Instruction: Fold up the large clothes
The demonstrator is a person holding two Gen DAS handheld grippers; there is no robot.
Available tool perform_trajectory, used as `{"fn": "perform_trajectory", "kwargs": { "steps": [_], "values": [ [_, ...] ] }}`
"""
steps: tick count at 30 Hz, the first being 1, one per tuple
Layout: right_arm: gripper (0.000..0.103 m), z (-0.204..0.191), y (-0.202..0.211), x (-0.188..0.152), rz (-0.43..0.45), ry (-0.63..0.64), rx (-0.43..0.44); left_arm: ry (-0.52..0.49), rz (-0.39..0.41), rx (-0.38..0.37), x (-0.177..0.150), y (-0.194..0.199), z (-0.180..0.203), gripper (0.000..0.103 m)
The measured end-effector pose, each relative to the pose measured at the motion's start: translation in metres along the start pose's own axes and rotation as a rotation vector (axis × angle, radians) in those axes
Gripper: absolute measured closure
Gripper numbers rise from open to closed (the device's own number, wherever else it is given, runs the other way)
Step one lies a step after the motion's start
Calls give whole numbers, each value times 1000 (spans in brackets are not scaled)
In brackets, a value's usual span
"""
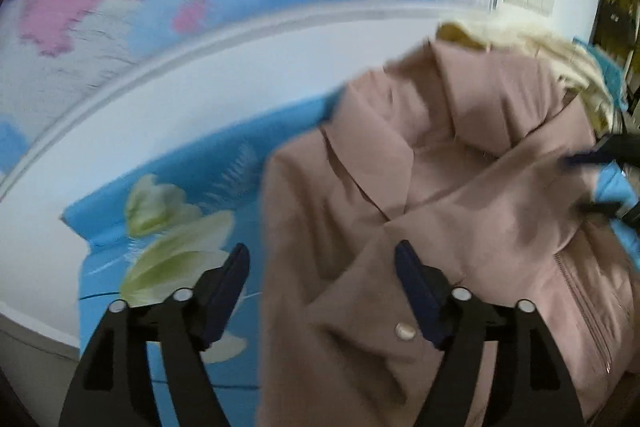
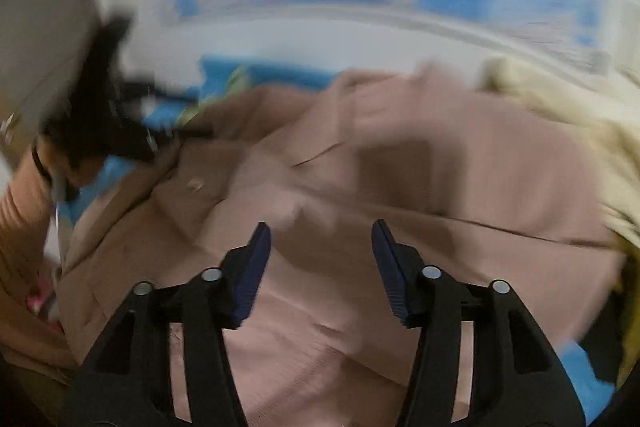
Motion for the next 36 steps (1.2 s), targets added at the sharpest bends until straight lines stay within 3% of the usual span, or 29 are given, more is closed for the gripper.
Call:
{"fn": "perform_trajectory", "kwargs": {
  "steps": [4,8,10,11,12,13,15,16,22,25,28,30,33,35,36],
  "values": [
    [59,-41,-48,-1,-103,61,96,-6,12,-36,-22,26,0,27],
    [62,-71,-81,-3,-150,146,90,-82,-23,-65,-54,30,26,26],
    [68,-72,-97,0,-171,144,67,-130,-76,-60,-72,22,41,26],
    [69,-68,-104,5,-176,127,53,-141,-102,-56,-79,18,45,32],
    [70,-64,-108,7,-178,106,47,-143,-135,-49,-87,13,47,48],
    [71,-58,-112,10,-182,78,43,-131,-153,-57,-91,9,46,57],
    [72,-47,-116,15,-186,35,40,-76,-163,-79,-97,8,35,98],
    [72,-43,-117,17,-185,19,34,-40,-159,-60,-97,11,23,100],
    [69,-44,-119,18,-189,12,9,218,-62,28,-87,38,-67,100],
    [67,-50,-115,20,-182,6,31,270,-49,-48,-85,39,-82,95],
    [56,-61,-99,19,-167,11,77,220,-64,-11,-94,40,-68,72],
    [54,-74,-88,17,-172,30,147,202,-49,-41,-101,45,-56,54],
    [53,-113,-73,8,-211,96,304,185,-33,-42,-110,52,-49,54],
    [46,-139,-68,2,-232,152,372,186,-30,-34,-118,58,-45,54],
    [36,-161,-68,-3,-256,190,433,192,-27,-32,-120,61,-44,54]
  ]
}}
Point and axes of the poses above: each gripper's, at about its wrist camera, not at the fingertips, and y roughly against the way its jaws point, z to its right, x to its top, the point moved 3 cm from there along -y, roughly the way its jaws point, and after that the axes turned 13 degrees about -y, right-handed, at the moved point
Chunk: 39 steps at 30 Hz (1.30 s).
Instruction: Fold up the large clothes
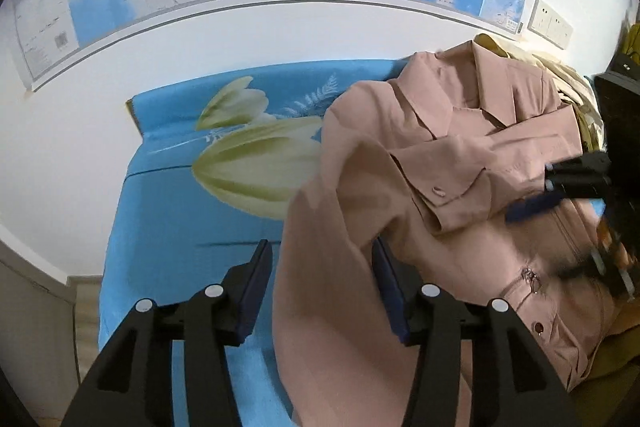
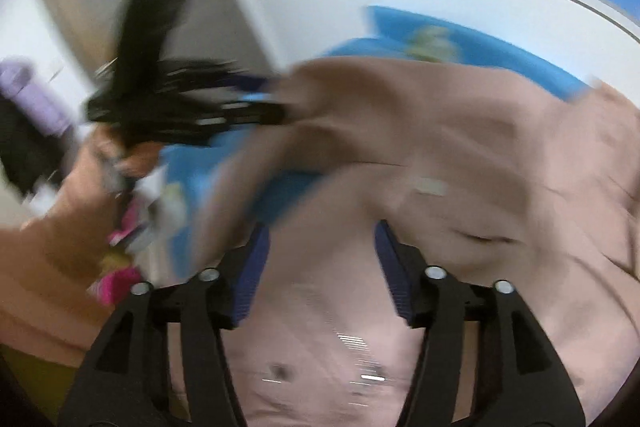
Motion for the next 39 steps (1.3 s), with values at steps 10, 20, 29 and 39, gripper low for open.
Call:
{"fn": "perform_trajectory", "kwargs": {
  "steps": [10,20,29,39],
  "values": [
    [101,-72,-120,-6,-313,53,142,79,45,54,-11,32,-21,51],
    [101,-80,37,93,3,60,288,154,225,72,13,102,-49,47],
    [85,73,103,45,-25,-198,-81,20,91,-134,17,17,27,44],
    [13,152,119,-57,128,-427,-190,-39,20,-171,23,-39,66,41]
  ]
}}
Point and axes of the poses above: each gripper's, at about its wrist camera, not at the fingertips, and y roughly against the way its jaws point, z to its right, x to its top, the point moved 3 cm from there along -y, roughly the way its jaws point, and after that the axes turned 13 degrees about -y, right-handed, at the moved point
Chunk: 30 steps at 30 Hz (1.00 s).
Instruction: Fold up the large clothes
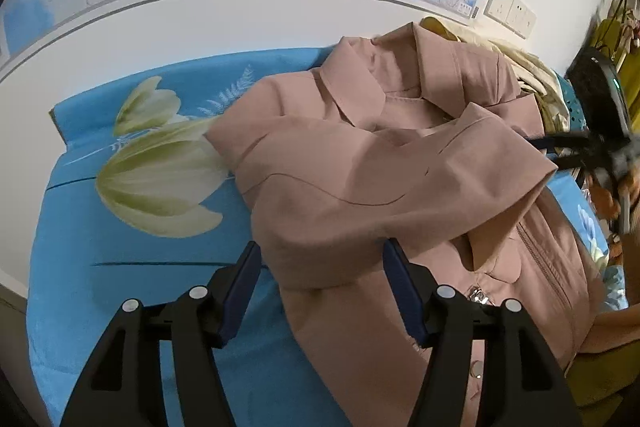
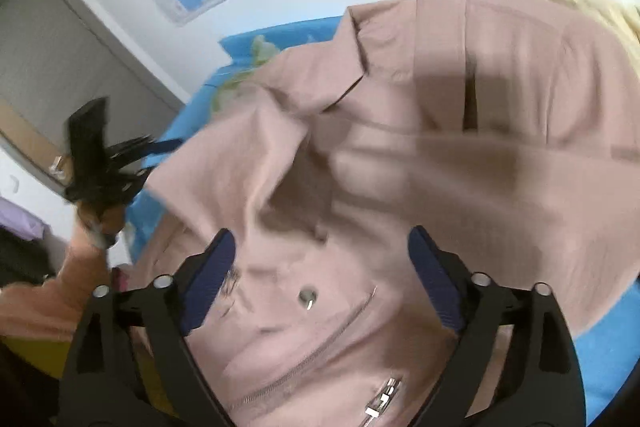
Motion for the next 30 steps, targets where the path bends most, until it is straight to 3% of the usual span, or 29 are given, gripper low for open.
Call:
{"fn": "perform_trajectory", "kwargs": {
  "steps": [5,8,9,10,12,13,16,22,27,29,30],
  "values": [
    [12,-8,-14,-38,-1,54,-90,7,-18,9,3,-10,0,41],
    [22,-9,-32,-43,28,108,-170,23,-16,6,5,-14,2,41],
    [40,-10,-32,-44,31,117,-185,25,-16,7,5,-15,2,41],
    [66,-10,-36,-44,27,130,-206,27,-16,8,5,-15,3,41],
    [90,-12,-33,-43,18,138,-199,34,-17,9,4,-14,4,41],
    [94,-12,-29,-42,23,145,-195,36,-17,11,4,-13,5,41],
    [95,-13,17,-31,91,154,-175,34,-10,14,5,-7,7,41],
    [96,-7,104,2,230,193,-356,-4,58,-2,20,6,18,41],
    [93,30,79,14,187,135,-499,-28,15,18,31,-17,27,40],
    [86,46,66,11,137,101,-482,-26,-15,31,32,-31,26,40],
    [75,53,59,8,132,79,-485,-20,-24,35,33,-35,24,40]
  ]
}}
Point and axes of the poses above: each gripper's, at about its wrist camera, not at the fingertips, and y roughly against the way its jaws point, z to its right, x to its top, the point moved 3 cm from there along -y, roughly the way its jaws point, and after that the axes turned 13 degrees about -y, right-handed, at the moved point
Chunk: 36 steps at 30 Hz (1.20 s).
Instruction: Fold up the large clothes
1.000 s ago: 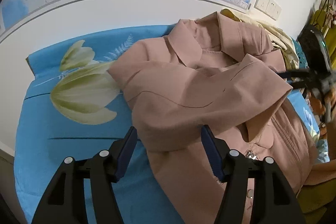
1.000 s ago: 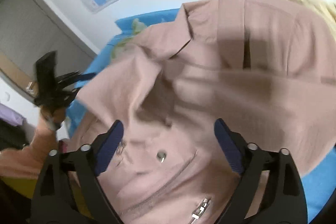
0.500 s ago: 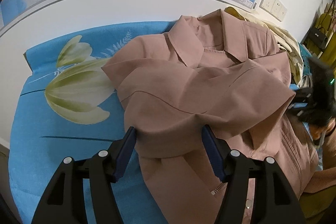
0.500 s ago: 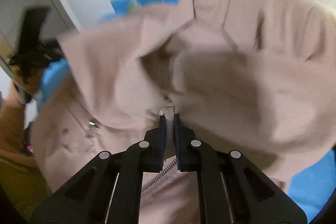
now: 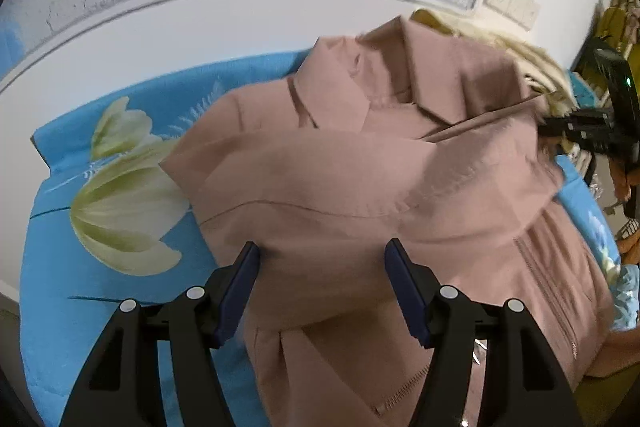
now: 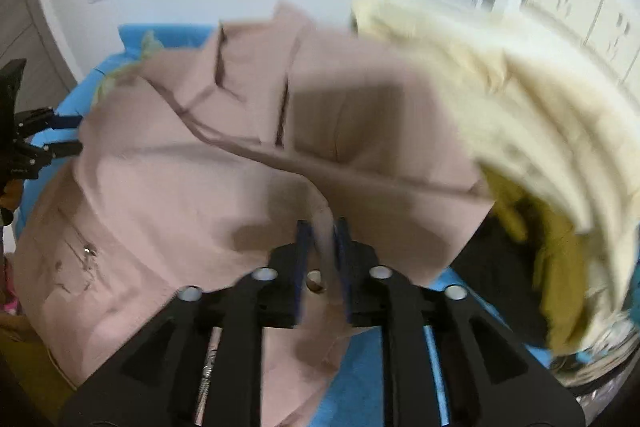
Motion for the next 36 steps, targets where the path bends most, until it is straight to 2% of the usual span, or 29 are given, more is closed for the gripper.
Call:
{"fn": "perform_trajectory", "kwargs": {
  "steps": [1,3,8,9,11,12,13,14,15,20,23,25,30,32,33,34,36],
  "values": [
    [56,4,-5,-4,0,-17,5,5,-7,12,1,-4,-2,40],
    [33,11,-4,-11,23,-42,18,10,-9,37,3,-6,-6,40],
    [31,22,9,-27,55,-85,110,31,-15,26,3,-13,-12,40],
    [33,24,7,-31,44,-91,109,30,-19,29,3,-16,-11,40],
    [56,26,-2,-34,23,-92,87,36,-23,27,2,-20,-11,40],
    [79,26,-6,-35,6,-98,97,41,-23,32,3,-22,-12,40],
    [84,24,-8,-34,1,-102,95,46,-24,40,3,-23,-13,40],
    [96,24,-7,-33,7,-103,91,54,-25,44,3,-24,-14,40],
    [101,23,-3,-31,28,-98,82,60,-24,49,3,-23,-14,40],
    [102,33,40,-14,163,-141,86,77,34,50,8,-7,-13,40],
    [102,45,48,-10,193,-163,54,64,68,46,14,-1,-9,40],
    [102,52,43,-12,185,-184,25,31,72,63,17,-4,-2,38],
    [102,60,17,-21,107,-220,15,-4,-3,71,11,-29,5,36],
    [94,59,17,-22,116,-233,28,-10,-11,79,8,-32,5,36],
    [64,59,23,-23,133,-235,47,-9,-7,79,8,-32,5,36],
    [39,58,28,-24,162,-236,59,-7,-6,82,8,-31,5,36],
    [42,48,35,-25,200,-191,65,-16,2,91,8,-27,6,36]
  ]
}}
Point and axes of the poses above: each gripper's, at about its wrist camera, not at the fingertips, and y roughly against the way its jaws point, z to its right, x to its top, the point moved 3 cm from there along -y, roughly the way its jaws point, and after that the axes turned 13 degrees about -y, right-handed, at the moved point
